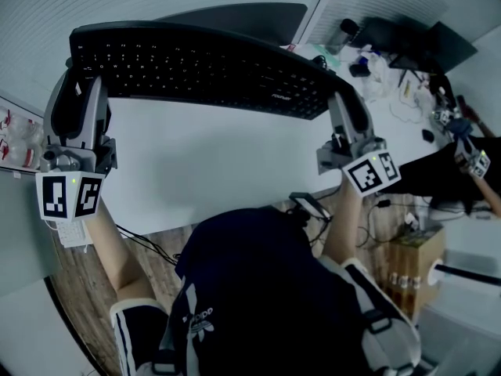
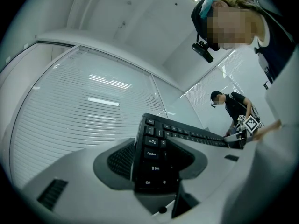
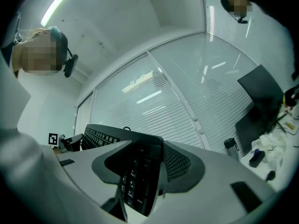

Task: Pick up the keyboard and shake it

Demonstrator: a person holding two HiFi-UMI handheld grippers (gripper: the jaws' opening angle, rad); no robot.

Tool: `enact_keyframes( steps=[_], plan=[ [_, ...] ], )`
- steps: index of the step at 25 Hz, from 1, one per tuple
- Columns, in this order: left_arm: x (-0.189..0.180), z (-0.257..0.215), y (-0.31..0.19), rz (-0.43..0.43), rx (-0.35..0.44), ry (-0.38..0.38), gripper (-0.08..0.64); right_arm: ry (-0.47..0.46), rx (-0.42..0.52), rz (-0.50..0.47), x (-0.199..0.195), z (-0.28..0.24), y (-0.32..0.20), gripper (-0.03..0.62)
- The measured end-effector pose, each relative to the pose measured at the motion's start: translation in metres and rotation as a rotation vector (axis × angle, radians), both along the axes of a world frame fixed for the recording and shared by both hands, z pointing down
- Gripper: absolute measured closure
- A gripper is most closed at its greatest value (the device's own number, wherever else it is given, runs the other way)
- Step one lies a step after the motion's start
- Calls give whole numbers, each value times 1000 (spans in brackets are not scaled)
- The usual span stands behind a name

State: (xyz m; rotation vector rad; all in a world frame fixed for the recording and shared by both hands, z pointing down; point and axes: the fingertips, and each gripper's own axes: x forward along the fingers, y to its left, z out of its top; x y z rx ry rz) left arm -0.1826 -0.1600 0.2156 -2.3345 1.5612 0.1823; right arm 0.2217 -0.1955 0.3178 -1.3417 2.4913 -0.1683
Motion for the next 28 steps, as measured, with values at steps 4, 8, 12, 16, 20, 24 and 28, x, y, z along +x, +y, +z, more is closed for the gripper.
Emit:
enact_keyframes(
  steps=[4, 8, 12, 16, 20, 24, 28],
  plan=[
    [0, -1, 0, -1, -1, 4, 348, -3, -2, -3, 0, 1, -1, 409],
    [-1, 0, 1, -3, 2, 7, 348, -2, -8, -5, 1, 4, -3, 408],
    [0, 0, 0, -3, 4, 10, 348, 8, -3, -5, 0, 2, -2, 410],
    [0, 0, 0, 0, 1, 9, 348, 9, -10, -6, 0, 3, -1, 410],
    [-1, 1, -1, 0, -3, 7, 348, 13, -7, -4, 0, 2, 0, 410],
    [-1, 1, -1, 2, -1, 4, 348, 13, -7, -1, 0, 2, 0, 410],
    [-1, 0, -2, 5, 0, 3, 348, 15, -8, 1, 0, 3, 1, 410]
  ],
)
